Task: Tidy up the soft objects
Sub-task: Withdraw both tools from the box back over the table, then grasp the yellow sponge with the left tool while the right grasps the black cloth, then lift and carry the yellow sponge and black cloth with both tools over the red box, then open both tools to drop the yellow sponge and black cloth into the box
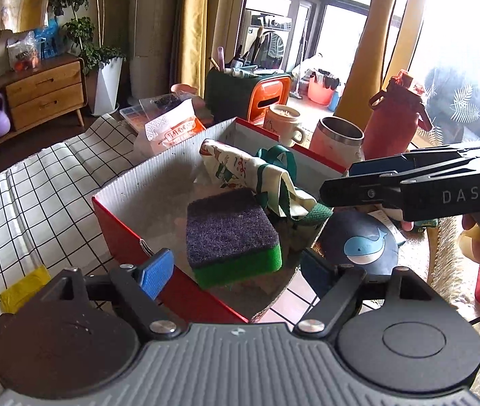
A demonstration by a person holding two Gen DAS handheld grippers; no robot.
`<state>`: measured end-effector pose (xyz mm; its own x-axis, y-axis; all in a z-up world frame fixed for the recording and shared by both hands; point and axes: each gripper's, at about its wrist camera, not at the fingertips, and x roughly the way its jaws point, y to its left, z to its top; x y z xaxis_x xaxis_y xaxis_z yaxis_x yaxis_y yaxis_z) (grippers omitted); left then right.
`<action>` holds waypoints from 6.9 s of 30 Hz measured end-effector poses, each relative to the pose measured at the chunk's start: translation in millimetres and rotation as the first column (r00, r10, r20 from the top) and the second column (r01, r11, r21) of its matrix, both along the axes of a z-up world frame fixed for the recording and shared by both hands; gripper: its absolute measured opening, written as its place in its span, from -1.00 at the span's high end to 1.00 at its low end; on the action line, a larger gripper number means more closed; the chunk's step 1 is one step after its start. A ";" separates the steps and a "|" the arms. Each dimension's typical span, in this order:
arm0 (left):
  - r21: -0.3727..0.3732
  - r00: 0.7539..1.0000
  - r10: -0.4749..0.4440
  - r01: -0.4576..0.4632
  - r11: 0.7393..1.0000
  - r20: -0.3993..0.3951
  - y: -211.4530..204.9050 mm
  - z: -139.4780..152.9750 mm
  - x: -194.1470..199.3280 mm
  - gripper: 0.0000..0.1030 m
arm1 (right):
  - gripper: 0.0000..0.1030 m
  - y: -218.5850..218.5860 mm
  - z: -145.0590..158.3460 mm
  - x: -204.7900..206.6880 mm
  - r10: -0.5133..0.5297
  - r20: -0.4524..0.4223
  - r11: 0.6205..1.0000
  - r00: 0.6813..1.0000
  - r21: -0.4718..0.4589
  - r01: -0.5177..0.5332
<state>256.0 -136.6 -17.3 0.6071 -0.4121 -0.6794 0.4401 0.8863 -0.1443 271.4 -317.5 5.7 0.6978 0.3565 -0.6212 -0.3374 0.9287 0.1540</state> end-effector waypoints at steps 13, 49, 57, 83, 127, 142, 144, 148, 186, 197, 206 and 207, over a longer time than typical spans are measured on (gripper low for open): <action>-0.065 0.997 0.046 -0.042 0.997 0.060 53.8 52.0 -45.3 -0.65 | -0.62 31.5 29.9 -48.8 0.095 0.069 0.995 0.993 0.000 -0.095; 0.056 0.984 0.176 -0.178 0.983 0.027 237.3 21.7 0.4 -1.00 | -0.96 223.8 -57.1 -21.5 0.487 -0.061 0.846 0.871 -0.216 -0.488; 0.064 0.990 0.138 -0.135 0.989 -0.040 246.9 -17.6 50.8 -1.00 | -0.82 254.1 -92.6 9.2 0.516 -0.111 0.809 0.849 -0.263 -0.526; 0.093 0.980 0.010 0.009 0.996 -0.199 225.4 -109.0 138.9 -0.98 | -0.80 272.0 -150.1 63.8 0.492 -0.180 0.835 0.852 -0.181 -0.520; 0.212 0.977 0.203 -0.185 0.960 -0.064 259.3 -85.5 102.4 0.17 | 0.80 216.0 -88.4 17.3 0.260 -0.006 0.960 0.966 -0.106 -0.259; 0.213 0.942 0.334 -0.331 0.919 0.020 240.5 -0.6 22.4 0.17 | 0.80 141.1 5.9 -25.4 0.156 0.069 0.988 0.985 0.000 -0.157; 0.217 0.943 0.332 -0.331 0.918 0.033 233.1 11.4 10.3 0.17 | 0.80 131.9 19.0 -31.6 0.154 0.082 0.988 0.985 -0.002 -0.154; 0.210 0.950 0.308 -0.311 0.927 0.049 213.6 36.1 -9.5 0.17 | 0.80 113.1 41.5 -44.1 0.139 0.111 0.990 0.984 -0.008 -0.139; 0.148 0.999 0.038 -0.039 0.988 0.010 -18.9 29.2 52.8 0.17 | 0.80 -29.7 -18.3 71.2 -0.258 0.069 0.958 0.964 -0.109 0.264; 0.149 0.993 0.108 -0.100 0.984 -0.049 -17.2 -8.0 105.6 0.22 | 0.74 -16.0 -67.5 92.3 -0.231 -0.008 0.956 0.973 -0.190 0.226; 0.131 0.989 0.104 -0.090 0.987 -0.104 -17.7 -31.1 114.5 0.23 | 0.55 -5.3 -84.9 94.8 -0.209 -0.044 0.949 0.977 -0.251 0.192; 0.122 0.989 0.102 -0.088 0.989 -0.110 -18.1 -31.8 113.9 0.23 | 0.54 -5.7 -85.0 94.4 -0.214 -0.044 0.947 0.976 -0.255 0.196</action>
